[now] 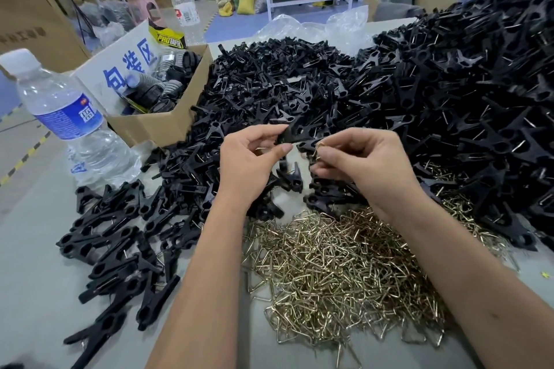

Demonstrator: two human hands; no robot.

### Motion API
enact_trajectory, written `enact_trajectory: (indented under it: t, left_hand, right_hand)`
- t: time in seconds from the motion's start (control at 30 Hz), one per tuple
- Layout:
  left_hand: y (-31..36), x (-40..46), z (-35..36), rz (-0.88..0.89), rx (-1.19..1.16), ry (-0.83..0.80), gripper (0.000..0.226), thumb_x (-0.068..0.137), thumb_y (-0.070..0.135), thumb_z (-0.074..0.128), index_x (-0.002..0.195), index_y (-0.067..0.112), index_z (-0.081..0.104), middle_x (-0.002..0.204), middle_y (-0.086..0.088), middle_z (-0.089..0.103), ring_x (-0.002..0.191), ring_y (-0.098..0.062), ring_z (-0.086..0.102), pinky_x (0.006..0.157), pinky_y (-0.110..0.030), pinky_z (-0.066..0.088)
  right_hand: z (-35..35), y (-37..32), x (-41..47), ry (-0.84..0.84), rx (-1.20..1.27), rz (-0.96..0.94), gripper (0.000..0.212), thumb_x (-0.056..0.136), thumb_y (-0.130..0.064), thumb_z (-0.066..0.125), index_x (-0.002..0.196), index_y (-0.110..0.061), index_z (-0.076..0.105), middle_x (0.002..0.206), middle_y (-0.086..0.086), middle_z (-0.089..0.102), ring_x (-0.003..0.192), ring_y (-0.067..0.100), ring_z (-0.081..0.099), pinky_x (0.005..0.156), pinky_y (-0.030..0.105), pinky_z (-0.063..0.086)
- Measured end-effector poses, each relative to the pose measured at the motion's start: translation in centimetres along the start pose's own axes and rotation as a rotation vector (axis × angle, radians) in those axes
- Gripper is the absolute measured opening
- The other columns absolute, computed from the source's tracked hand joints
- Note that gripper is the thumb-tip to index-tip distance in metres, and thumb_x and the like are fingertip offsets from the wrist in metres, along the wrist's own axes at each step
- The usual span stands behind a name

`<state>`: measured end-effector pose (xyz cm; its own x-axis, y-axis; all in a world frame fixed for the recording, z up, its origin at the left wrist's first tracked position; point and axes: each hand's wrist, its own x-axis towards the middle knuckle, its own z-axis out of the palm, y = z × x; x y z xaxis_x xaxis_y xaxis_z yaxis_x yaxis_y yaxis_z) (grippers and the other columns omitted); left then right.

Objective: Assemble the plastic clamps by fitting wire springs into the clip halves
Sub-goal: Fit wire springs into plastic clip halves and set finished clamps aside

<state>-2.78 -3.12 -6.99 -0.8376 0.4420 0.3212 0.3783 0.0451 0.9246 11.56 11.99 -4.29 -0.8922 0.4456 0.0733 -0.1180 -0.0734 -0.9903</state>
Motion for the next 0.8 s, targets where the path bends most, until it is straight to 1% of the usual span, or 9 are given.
enact_trajectory:
  t: [0.07,0.13,0.2,0.27,0.33,0.43,0.57,0.73,0.8]
  left_hand:
    - [0.1,-0.1,0.1,0.006,-0.01,-0.039,0.036,0.075,0.002,0.089,0.1,0.026,0.082,0.091,0.005,0.08,0.086,-0.017,0.073,0.081,-0.034,0.062]
    - [0.3,-0.3,0.4,0.021,-0.029,-0.083,0.036,0.072,-0.001,0.09,0.097,0.023,0.081,0.093,0.001,0.08,0.086,-0.022,0.075,0.081,-0.033,0.062]
    - [0.6,-0.5,0.6,0.041,-0.048,-0.125,0.034,0.07,-0.002,0.091,0.098,0.014,0.081,0.093,-0.004,0.08,0.086,-0.027,0.076,0.081,-0.033,0.062]
    - [0.9,-0.6,0.8,0.06,-0.076,-0.159,0.033,0.069,-0.005,0.09,0.098,0.008,0.08,0.091,-0.006,0.08,0.084,-0.027,0.076,0.078,-0.03,0.062]
    - [1.1,-0.7,1.0,0.072,-0.095,-0.189,0.033,0.069,-0.009,0.089,0.098,0.003,0.079,0.091,-0.008,0.079,0.082,-0.026,0.076,0.075,-0.027,0.061]
    - [1.3,-0.8,1.3,0.061,-0.116,-0.212,0.033,0.069,-0.012,0.087,0.099,-0.001,0.079,0.09,-0.012,0.079,0.081,-0.025,0.075,0.071,-0.025,0.06]
    - [1.4,-1.0,1.4,0.061,-0.109,-0.216,0.032,0.068,-0.011,0.088,0.096,0.001,0.079,0.087,-0.006,0.078,0.077,-0.018,0.072,0.07,-0.022,0.058]
    - [1.5,-1.1,1.4,0.073,-0.05,-0.241,0.03,0.068,-0.007,0.089,0.095,0.003,0.079,0.084,0.0,0.077,0.075,-0.013,0.068,0.071,-0.026,0.057]
    - [1.5,-1.1,1.3,0.066,-0.05,-0.24,0.03,0.069,-0.008,0.088,0.095,0.004,0.079,0.082,0.003,0.076,0.073,-0.011,0.068,0.069,-0.024,0.056]
  right_hand:
    - [0.0,0.4,0.1,0.13,0.098,-0.02,0.011,0.085,0.0,0.079,0.081,-0.01,0.081,0.08,0.018,0.077,0.077,0.031,0.078,0.063,0.025,0.062]
    - [0.0,0.6,0.2,0.23,0.079,-0.054,0.011,0.085,-0.002,0.081,0.08,-0.011,0.081,0.075,0.013,0.076,0.068,0.022,0.074,0.053,0.022,0.057]
    - [0.1,0.8,0.2,0.284,0.062,-0.067,0.008,0.084,-0.004,0.083,0.08,-0.011,0.081,0.069,0.009,0.073,0.056,0.015,0.064,0.044,0.02,0.047]
    - [0.2,1.1,0.2,0.316,0.053,-0.055,0.006,0.083,-0.008,0.086,0.081,-0.012,0.082,0.064,0.004,0.069,0.051,0.01,0.057,0.043,0.019,0.043]
    - [0.3,1.3,0.2,0.335,0.038,-0.04,0.006,0.081,-0.01,0.088,0.081,-0.013,0.082,0.059,-0.001,0.067,0.048,0.008,0.054,0.047,0.019,0.045]
    - [0.2,1.4,0.2,0.347,0.033,-0.015,0.008,0.079,-0.011,0.089,0.081,-0.012,0.082,0.057,-0.002,0.065,0.046,0.008,0.05,0.047,0.019,0.044]
    - [0.1,1.6,0.3,0.367,0.019,0.004,0.009,0.078,-0.009,0.09,0.077,-0.013,0.082,0.056,0.0,0.063,0.044,0.009,0.046,0.045,0.019,0.041]
    - [-0.2,1.8,0.4,0.327,0.011,0.071,0.01,0.077,-0.01,0.09,0.076,-0.014,0.082,0.062,0.004,0.069,0.044,0.01,0.05,0.044,0.019,0.042]
    - [-0.3,1.7,0.3,0.277,0.0,0.074,0.007,0.08,-0.012,0.089,0.078,-0.014,0.082,0.066,0.007,0.072,0.047,0.012,0.056,0.043,0.019,0.042]
